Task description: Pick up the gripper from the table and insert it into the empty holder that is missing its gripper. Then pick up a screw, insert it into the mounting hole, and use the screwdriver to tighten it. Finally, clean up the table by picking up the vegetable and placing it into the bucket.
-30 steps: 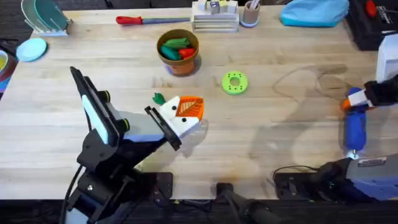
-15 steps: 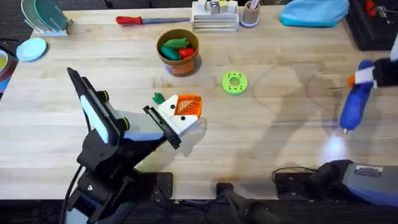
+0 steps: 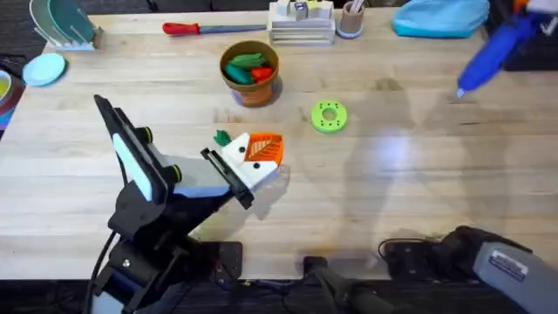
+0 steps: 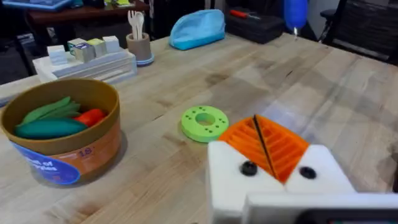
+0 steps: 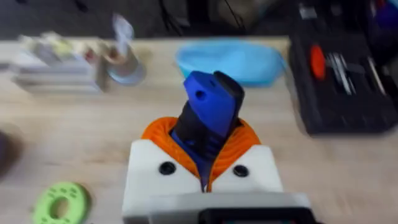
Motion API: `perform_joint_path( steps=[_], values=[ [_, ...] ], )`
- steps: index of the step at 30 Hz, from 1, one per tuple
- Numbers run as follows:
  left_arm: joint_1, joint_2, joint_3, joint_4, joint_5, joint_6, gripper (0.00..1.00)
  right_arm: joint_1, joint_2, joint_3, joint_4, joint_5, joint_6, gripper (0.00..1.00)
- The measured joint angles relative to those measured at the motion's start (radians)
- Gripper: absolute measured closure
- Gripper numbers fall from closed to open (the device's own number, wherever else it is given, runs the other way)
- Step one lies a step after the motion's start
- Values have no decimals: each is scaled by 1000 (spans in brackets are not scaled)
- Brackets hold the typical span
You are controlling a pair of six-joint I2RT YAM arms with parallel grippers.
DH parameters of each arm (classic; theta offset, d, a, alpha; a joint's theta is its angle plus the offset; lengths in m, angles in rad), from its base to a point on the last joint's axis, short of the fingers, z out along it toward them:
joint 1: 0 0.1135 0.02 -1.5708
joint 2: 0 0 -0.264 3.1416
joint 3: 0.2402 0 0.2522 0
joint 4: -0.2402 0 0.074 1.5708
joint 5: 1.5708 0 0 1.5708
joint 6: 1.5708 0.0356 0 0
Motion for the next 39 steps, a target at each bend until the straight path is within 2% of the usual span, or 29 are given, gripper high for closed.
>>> perform_joint_path(
  steps=[8,11,15,18,25,30,39],
  values=[
    [0,0,0,0,0,0,997,291,-137,-103,308,-53,135,976],
    [0,0,0,0,0,0,997,392,-161,-155,449,-109,194,976],
    [0,0,0,0,0,0,997,529,-161,-207,624,-215,260,976],
    [0,0,0,0,0,0,997,643,-150,-221,692,-280,286,976],
    [0,0,0,0,0,0,997,892,-115,-226,872,-346,309,976],
    [0,0,0,0,0,0,997,985,-83,-226,898,-364,310,976],
    [0,0,0,0,0,0,997,1067,58,-227,946,-391,199,976]
  ],
)
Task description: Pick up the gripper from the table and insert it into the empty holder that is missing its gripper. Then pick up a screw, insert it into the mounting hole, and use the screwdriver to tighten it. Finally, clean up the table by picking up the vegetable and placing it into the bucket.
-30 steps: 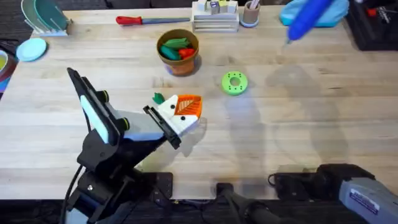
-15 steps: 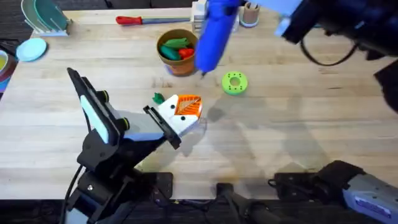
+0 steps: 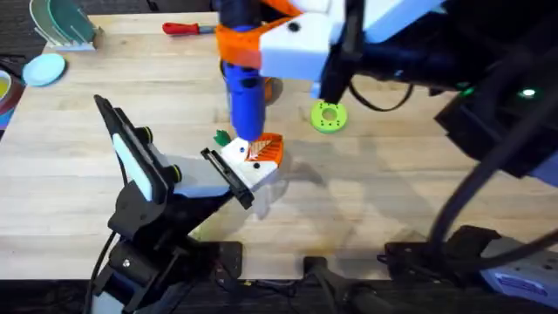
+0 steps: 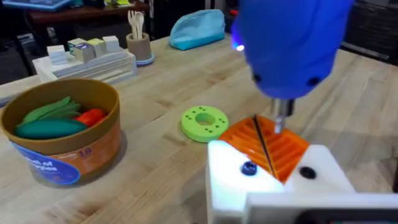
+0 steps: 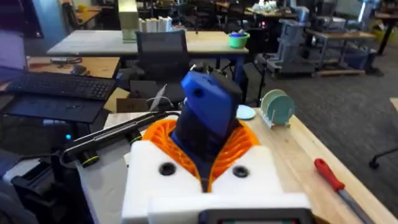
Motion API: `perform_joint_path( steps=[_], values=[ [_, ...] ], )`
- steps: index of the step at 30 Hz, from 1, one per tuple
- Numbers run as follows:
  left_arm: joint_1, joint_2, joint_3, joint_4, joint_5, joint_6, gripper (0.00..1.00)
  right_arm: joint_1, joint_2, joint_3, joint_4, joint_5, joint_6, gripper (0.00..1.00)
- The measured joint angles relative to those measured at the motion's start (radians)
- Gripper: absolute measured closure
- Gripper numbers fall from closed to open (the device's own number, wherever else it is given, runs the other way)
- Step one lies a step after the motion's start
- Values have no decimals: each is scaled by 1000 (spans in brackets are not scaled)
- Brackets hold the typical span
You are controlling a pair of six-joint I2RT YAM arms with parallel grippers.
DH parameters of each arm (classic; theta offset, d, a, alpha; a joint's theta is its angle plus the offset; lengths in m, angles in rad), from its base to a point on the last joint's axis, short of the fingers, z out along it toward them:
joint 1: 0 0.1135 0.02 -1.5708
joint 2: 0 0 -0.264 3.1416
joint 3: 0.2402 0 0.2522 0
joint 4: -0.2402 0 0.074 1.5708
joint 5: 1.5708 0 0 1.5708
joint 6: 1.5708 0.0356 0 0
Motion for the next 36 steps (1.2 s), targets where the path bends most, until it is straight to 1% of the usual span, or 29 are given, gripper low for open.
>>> perform_joint_path(
  steps=[8,28,36],
  values=[
    [0,0,0,0,0,0,997,38,19,0,46,-14,-45,976],
    [0,0,0,0,0,0,997,39,85,0,72,-18,-62,976],
    [0,0,0,0,0,0,997,40,88,0,71,-18,-61,976]
  ],
)
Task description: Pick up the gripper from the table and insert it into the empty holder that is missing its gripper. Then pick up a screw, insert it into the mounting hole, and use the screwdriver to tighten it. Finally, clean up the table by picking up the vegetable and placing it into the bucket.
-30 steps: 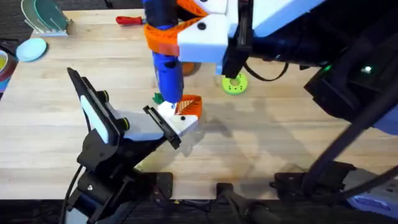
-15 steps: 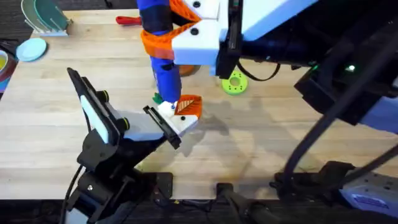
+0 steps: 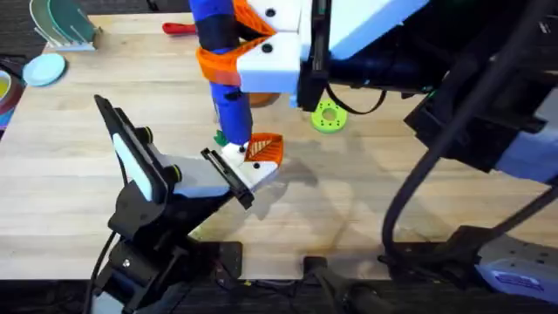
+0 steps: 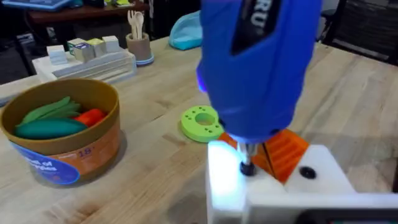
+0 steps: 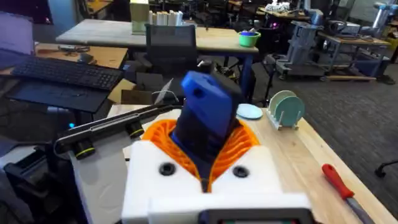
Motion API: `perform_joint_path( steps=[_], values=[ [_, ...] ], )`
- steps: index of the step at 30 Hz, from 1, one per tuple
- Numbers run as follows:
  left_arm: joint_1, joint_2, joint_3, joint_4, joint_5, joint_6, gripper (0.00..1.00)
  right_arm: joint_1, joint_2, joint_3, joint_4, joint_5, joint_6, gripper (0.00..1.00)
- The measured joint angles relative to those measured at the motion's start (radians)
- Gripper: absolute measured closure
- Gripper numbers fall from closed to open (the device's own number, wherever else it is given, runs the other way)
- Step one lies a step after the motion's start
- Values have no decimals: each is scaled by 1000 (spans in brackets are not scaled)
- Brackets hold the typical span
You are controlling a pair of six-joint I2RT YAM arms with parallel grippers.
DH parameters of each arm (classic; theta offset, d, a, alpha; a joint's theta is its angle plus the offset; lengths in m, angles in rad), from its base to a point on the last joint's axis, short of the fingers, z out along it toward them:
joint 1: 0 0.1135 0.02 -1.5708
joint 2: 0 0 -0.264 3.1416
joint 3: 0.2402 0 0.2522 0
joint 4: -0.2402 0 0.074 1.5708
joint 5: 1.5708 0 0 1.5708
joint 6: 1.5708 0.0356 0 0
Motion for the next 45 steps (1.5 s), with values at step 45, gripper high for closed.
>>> perform_joint_path(
  steps=[45],
  values=[
    [0,0,0,0,0,-10,997,0,2,0,28,-41,3,976]
  ],
)
